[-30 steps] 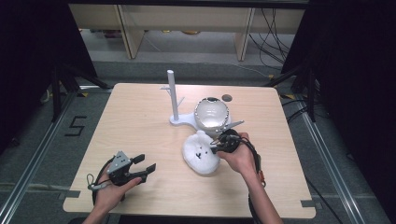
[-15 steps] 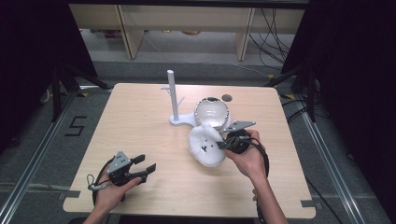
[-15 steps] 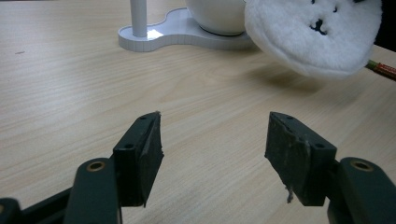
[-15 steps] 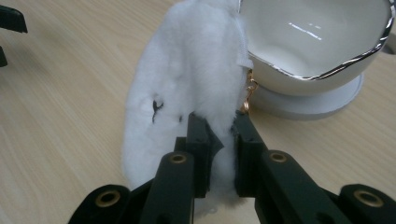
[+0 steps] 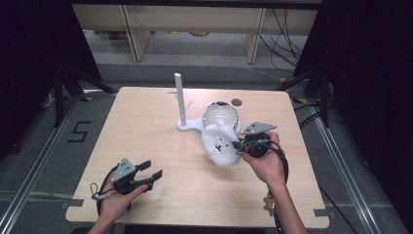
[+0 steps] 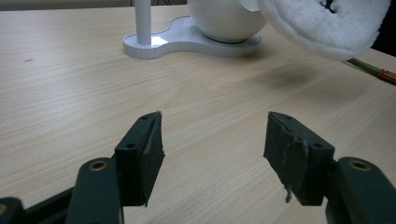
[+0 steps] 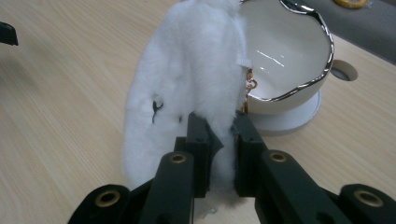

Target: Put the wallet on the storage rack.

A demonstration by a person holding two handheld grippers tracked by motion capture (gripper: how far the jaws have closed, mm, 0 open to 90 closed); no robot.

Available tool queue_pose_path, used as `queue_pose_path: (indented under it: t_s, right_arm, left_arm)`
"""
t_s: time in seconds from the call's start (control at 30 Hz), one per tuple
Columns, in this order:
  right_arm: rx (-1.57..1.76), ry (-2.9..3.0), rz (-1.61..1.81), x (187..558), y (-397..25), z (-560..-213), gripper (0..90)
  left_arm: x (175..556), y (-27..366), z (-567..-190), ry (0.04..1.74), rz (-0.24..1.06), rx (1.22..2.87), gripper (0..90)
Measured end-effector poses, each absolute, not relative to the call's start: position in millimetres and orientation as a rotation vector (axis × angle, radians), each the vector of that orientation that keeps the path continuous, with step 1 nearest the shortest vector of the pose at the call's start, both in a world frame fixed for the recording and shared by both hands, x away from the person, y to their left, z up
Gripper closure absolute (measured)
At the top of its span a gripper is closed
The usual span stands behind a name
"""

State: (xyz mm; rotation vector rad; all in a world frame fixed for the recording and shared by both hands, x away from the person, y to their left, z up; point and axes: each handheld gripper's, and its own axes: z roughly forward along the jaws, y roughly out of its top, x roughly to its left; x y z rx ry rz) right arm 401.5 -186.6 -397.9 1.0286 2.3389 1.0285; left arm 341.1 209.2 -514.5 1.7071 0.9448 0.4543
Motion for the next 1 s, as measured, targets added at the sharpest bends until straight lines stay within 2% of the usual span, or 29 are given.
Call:
queue_pose_path:
  t_s: [0.67,1.0]
  right_arm:
    - [1.017,2.266,1.047,402,-208,-381,80.7]
    - [0.941,2.226,1.047,420,-209,-366,80.7]
  left_arm:
    - [343,210,-509,0.942,0.471,1.684,36.5]
    - [341,213,-509,0.948,0.477,1.679,36.5]
